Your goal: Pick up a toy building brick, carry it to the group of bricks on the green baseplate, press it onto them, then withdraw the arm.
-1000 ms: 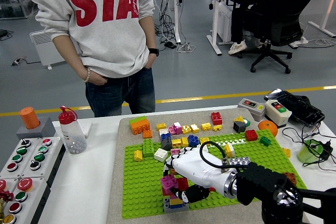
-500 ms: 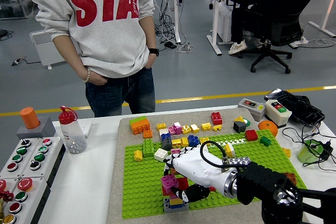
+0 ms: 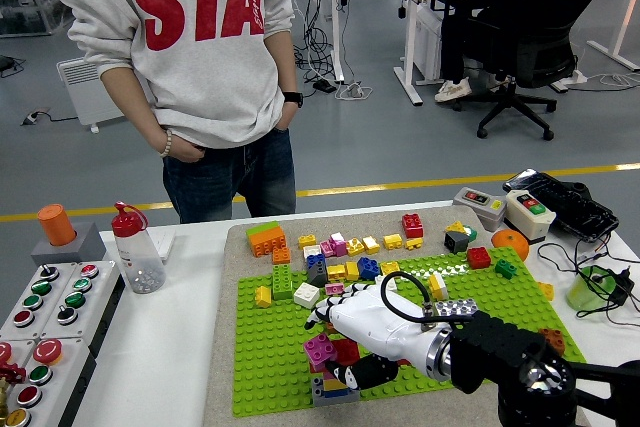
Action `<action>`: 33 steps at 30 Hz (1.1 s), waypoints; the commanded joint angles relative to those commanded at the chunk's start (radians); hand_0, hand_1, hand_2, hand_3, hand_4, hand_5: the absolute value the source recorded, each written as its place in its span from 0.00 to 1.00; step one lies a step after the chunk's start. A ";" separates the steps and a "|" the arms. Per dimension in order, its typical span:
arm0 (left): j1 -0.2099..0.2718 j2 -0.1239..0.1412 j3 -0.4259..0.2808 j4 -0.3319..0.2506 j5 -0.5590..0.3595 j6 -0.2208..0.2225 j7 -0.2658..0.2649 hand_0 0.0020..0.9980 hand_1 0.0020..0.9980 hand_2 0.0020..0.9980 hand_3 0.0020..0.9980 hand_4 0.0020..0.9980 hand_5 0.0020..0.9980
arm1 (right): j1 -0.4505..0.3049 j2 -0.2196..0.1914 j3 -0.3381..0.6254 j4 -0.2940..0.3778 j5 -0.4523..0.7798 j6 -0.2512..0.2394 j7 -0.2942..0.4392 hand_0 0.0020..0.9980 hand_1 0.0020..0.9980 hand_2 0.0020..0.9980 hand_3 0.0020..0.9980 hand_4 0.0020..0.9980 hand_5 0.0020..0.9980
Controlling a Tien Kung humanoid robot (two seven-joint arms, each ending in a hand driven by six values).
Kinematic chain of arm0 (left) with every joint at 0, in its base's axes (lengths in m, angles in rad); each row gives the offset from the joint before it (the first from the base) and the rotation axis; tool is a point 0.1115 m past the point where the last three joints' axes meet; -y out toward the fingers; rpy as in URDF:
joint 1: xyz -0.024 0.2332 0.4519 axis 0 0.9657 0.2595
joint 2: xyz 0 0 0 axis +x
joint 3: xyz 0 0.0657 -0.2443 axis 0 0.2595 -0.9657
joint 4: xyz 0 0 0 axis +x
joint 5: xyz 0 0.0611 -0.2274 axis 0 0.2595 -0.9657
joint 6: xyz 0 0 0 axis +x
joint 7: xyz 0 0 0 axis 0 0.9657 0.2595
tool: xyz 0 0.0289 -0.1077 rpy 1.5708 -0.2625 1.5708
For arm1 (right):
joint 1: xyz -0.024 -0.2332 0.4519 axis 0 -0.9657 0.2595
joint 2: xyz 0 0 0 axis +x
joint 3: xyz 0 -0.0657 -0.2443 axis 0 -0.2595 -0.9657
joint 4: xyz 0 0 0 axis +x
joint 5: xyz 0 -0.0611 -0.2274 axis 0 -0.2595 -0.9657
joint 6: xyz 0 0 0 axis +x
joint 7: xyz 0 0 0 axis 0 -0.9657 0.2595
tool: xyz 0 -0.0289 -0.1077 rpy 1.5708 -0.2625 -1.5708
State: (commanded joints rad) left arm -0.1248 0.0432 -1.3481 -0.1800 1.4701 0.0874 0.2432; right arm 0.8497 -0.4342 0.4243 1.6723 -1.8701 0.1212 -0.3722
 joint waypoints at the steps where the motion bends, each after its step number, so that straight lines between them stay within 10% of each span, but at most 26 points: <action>1: 0.000 0.000 0.000 0.000 0.000 0.000 0.000 0.65 0.69 0.67 0.58 0.28 1.00 | 0.000 0.000 0.001 0.000 0.000 -0.001 -0.001 0.89 0.81 0.92 0.76 0.62 0.33; 33: -0.003 0.001 0.001 0.000 -0.002 0.002 -0.003 0.65 0.69 0.67 0.58 0.28 1.00 | 0.001 0.000 0.009 0.008 0.004 0.002 0.000 0.89 0.82 0.95 0.78 0.66 0.36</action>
State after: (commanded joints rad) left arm -0.1282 0.0443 -1.3476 -0.1800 1.4685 0.0896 0.2399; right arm 0.8511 -0.4338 0.4336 1.6803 -1.8657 0.1229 -0.3722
